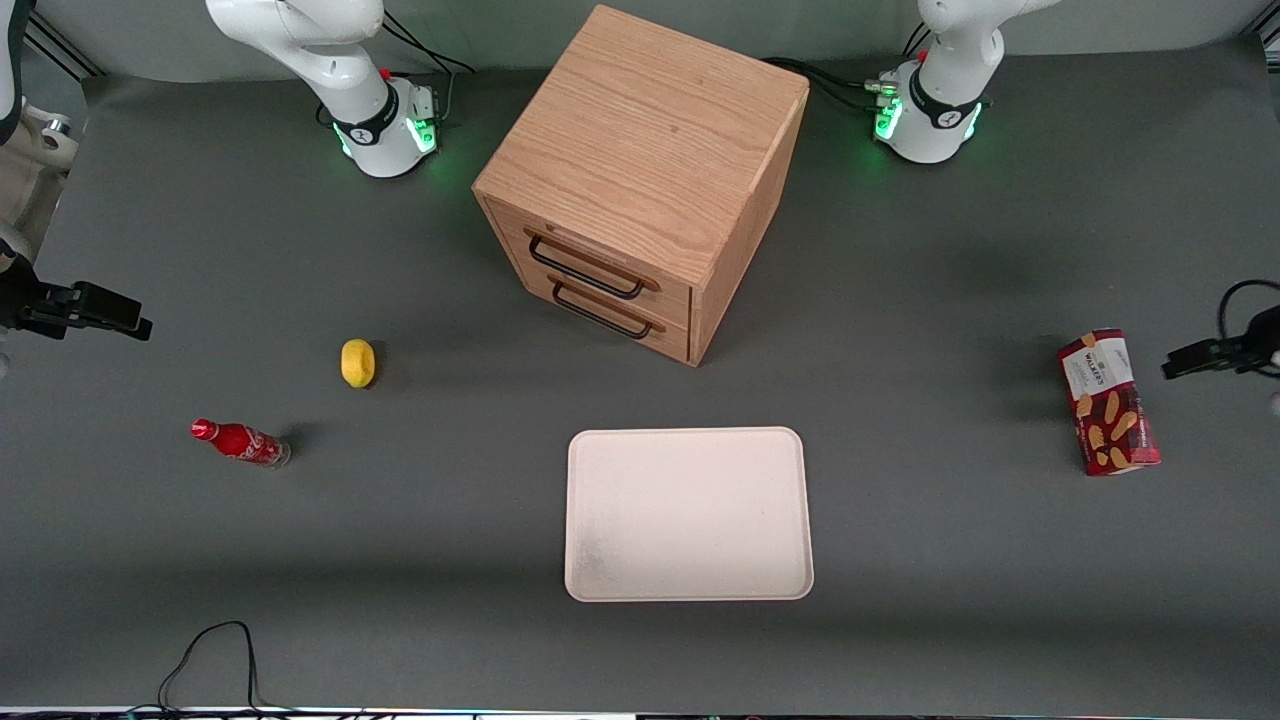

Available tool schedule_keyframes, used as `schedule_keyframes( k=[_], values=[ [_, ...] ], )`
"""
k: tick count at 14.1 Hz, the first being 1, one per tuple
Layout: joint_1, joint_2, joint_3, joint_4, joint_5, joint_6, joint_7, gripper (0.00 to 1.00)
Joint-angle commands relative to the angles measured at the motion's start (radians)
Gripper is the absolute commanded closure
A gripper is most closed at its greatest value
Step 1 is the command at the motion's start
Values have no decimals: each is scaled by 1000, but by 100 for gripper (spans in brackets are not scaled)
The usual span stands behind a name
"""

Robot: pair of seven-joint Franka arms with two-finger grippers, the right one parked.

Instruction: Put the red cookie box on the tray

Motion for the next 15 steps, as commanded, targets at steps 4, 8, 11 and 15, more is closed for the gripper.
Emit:
schedule_keyframes(
  k=[4,8,11,15],
  values=[
    [-9,51,-5,-81,-17,115,9,0],
    [-12,109,-24,-79,-21,161,9,0],
    [-11,129,-25,-70,-31,178,11,1],
    [-5,143,-24,-27,-31,162,12,12]
  ],
)
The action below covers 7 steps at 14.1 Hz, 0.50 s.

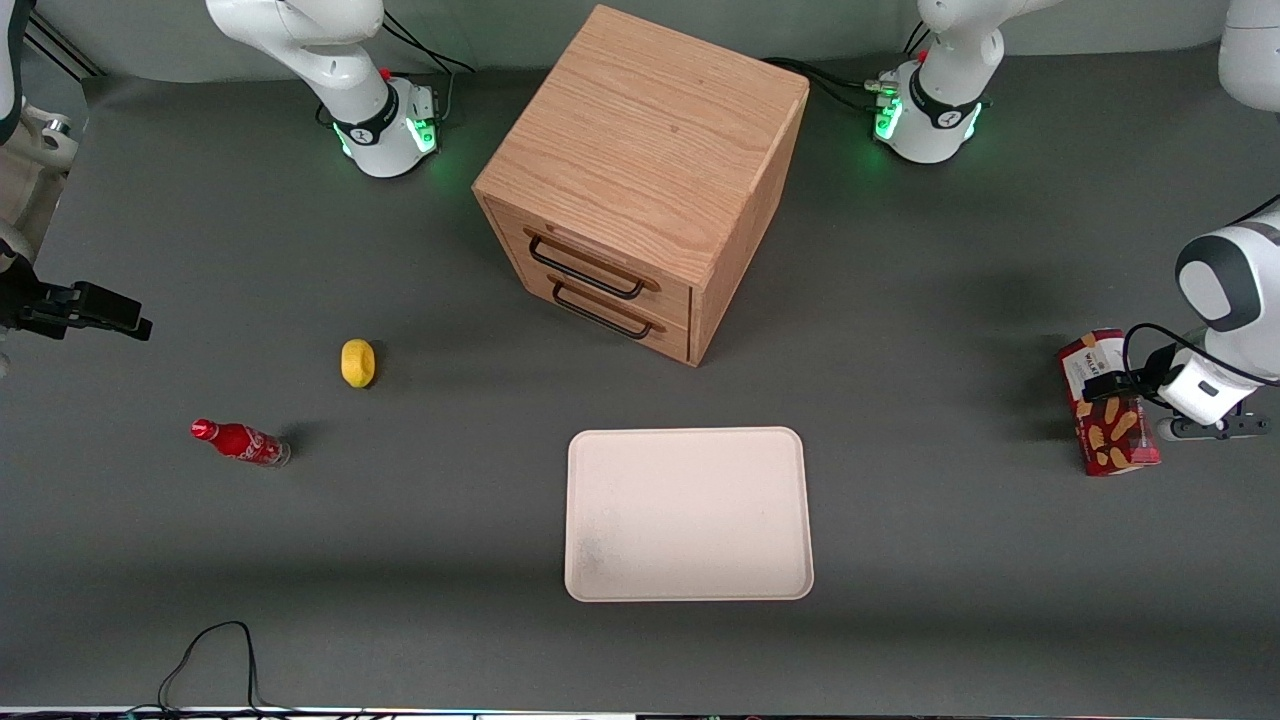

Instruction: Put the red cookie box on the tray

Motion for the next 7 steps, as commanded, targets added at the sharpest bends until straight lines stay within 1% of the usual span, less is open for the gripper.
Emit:
schedule_keyframes(
  k=[1,3,4,5,6,7],
  values=[
    [3,11,5,34,-14,-13,12,24],
    [5,11,5,34,-15,-13,11,55],
    [5,12,5,33,-15,-13,9,66],
    [5,15,5,31,-15,-11,9,72],
    [5,19,5,31,-15,-11,9,84],
    [5,17,5,33,-15,-13,8,100]
  ],
)
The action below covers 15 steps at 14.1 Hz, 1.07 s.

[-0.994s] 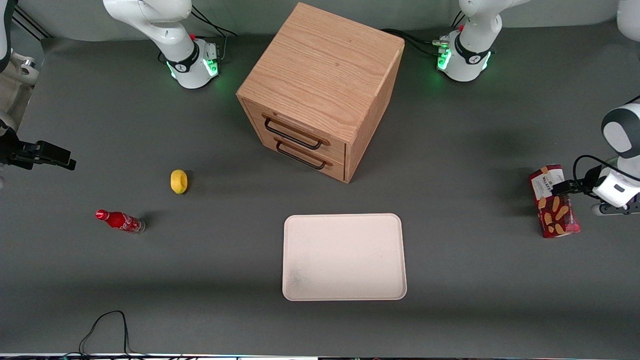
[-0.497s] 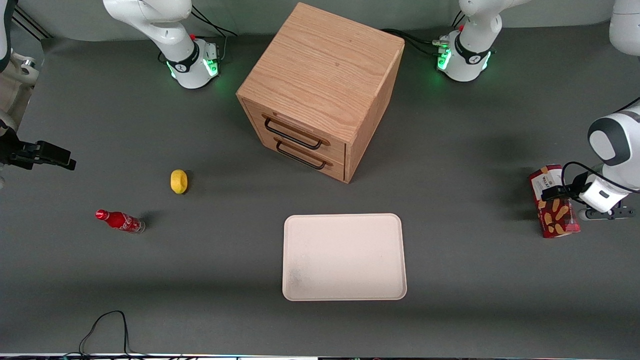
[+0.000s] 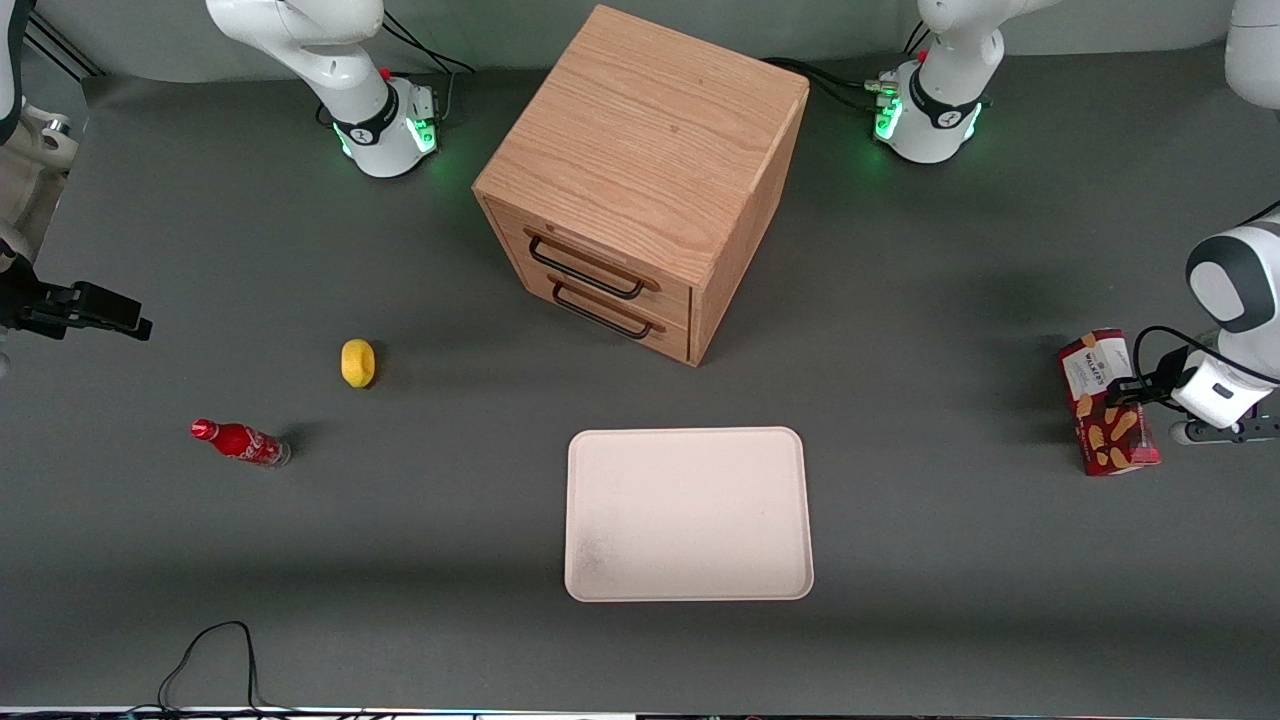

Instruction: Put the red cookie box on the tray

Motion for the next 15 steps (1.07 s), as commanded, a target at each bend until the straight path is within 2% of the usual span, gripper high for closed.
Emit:
schedule_keyframes(
  k=[1,5,7,10,15],
  values=[
    [1,11,1,18,-15,-12,9,100],
    [3,-8,1,36,-15,-41,11,100],
    [1,-29,1,153,-13,-224,12,100],
    [3,-43,1,409,-13,-571,27,100],
    [1,-81,4,732,1,-909,31,100]
  ],
)
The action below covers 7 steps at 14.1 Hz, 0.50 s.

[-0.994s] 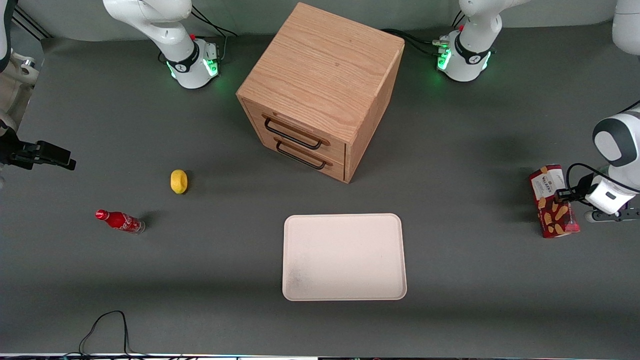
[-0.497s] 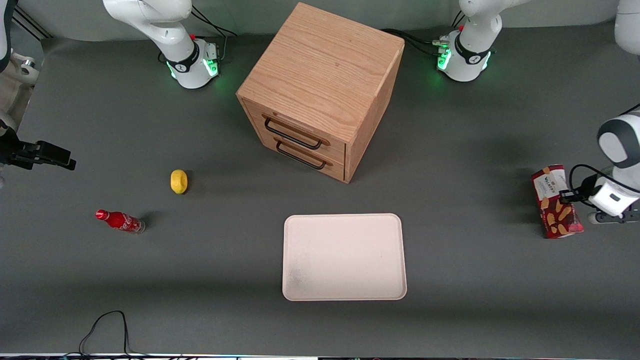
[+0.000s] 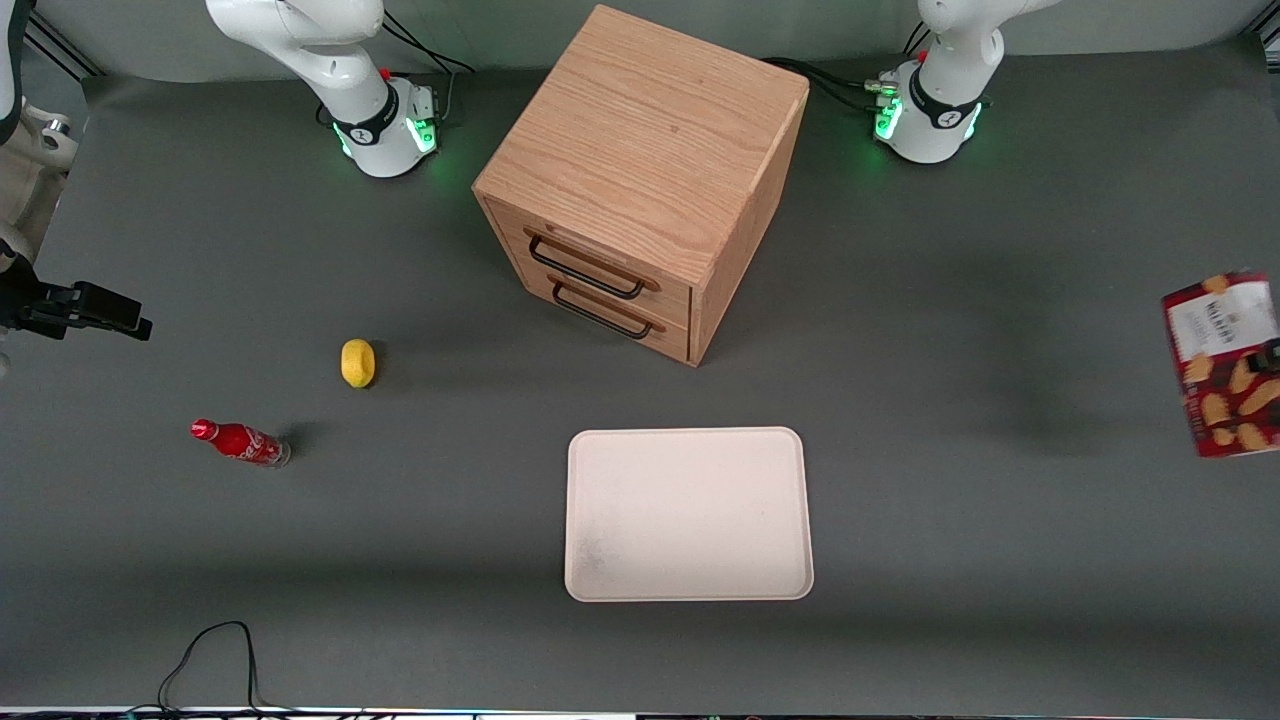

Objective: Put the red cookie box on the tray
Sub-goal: 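Lower the left gripper and grasp the shortbread box at its end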

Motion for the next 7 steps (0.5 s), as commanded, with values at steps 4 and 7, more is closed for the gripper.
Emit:
schedule_keyframes(
  k=[4,7],
  values=[
    [-12,-37,-1,188,1,-177,1,100],
    [-99,-24,-8,188,-12,-164,-95,100]
  ],
)
